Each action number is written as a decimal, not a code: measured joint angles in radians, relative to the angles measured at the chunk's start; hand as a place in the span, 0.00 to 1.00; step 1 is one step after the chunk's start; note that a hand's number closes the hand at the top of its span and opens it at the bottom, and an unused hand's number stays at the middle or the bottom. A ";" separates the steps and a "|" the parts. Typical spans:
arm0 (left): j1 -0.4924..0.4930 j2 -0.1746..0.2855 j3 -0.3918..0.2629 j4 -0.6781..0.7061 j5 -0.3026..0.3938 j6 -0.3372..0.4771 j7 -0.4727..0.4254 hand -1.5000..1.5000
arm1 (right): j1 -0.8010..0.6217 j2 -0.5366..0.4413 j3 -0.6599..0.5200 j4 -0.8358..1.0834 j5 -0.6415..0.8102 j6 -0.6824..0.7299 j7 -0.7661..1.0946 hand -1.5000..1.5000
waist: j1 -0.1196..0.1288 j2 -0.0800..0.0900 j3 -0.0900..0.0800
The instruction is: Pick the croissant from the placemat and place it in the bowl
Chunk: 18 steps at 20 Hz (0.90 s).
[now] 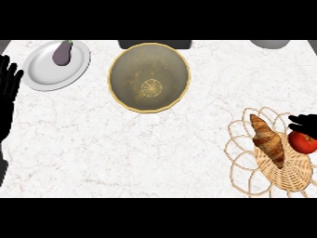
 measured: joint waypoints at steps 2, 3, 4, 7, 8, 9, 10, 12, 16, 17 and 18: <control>-0.013 -0.007 0.006 0.005 -0.012 -0.002 0.005 0.50 | -0.013 0.025 0.022 0.046 0.049 -0.016 -0.029 0.00 | -0.001 0.000 0.000; -0.027 -0.015 0.005 0.016 -0.023 0.002 0.006 0.50 | -0.026 0.046 0.038 0.060 0.068 -0.020 -0.021 0.00 | -0.002 0.000 0.000; -0.037 -0.020 0.006 0.020 -0.029 0.003 0.014 0.50 | -0.026 0.061 0.049 0.072 0.093 -0.030 -0.027 0.00 | -0.003 0.000 0.000; -0.031 -0.022 0.026 0.008 -0.029 -0.010 0.025 0.50 | -0.053 0.090 0.077 0.161 0.168 -0.066 -0.070 0.00 | -0.001 0.000 0.000; -0.024 -0.032 0.024 0.005 -0.039 -0.011 0.023 0.50 | -0.060 0.101 0.083 0.178 0.187 -0.070 -0.077 0.00 | -0.001 0.000 0.000; -0.033 -0.028 0.033 0.008 -0.040 -0.019 0.032 0.50 | -0.063 0.110 0.088 0.189 0.207 -0.075 -0.087 0.00 | -0.002 0.000 0.000; -0.020 -0.034 0.034 -0.012 -0.045 -0.018 0.039 0.50 | -0.069 0.123 0.095 0.206 0.226 -0.089 -0.100 0.00 | -0.002 0.000 0.000; -0.016 -0.044 0.035 -0.013 -0.053 -0.029 0.036 0.50 | -0.097 0.142 0.101 0.265 0.256 -0.111 -0.134 0.00 | -0.001 0.000 0.000; -0.013 -0.055 0.049 -0.019 -0.071 -0.040 0.040 0.50 | -0.117 0.185 0.115 0.323 0.301 -0.137 -0.181 0.00 | -0.002 0.000 0.000; -0.009 -0.055 0.058 -0.030 -0.071 -0.046 0.048 0.50 | -0.116 0.187 0.110 0.322 0.308 -0.134 -0.195 0.00 | -0.002 0.000 0.000; -0.012 -0.057 0.065 -0.019 -0.074 -0.055 0.040 0.50 | -0.124 0.197 0.111 0.337 0.320 -0.137 -0.206 0.00 | -0.003 -0.001 0.000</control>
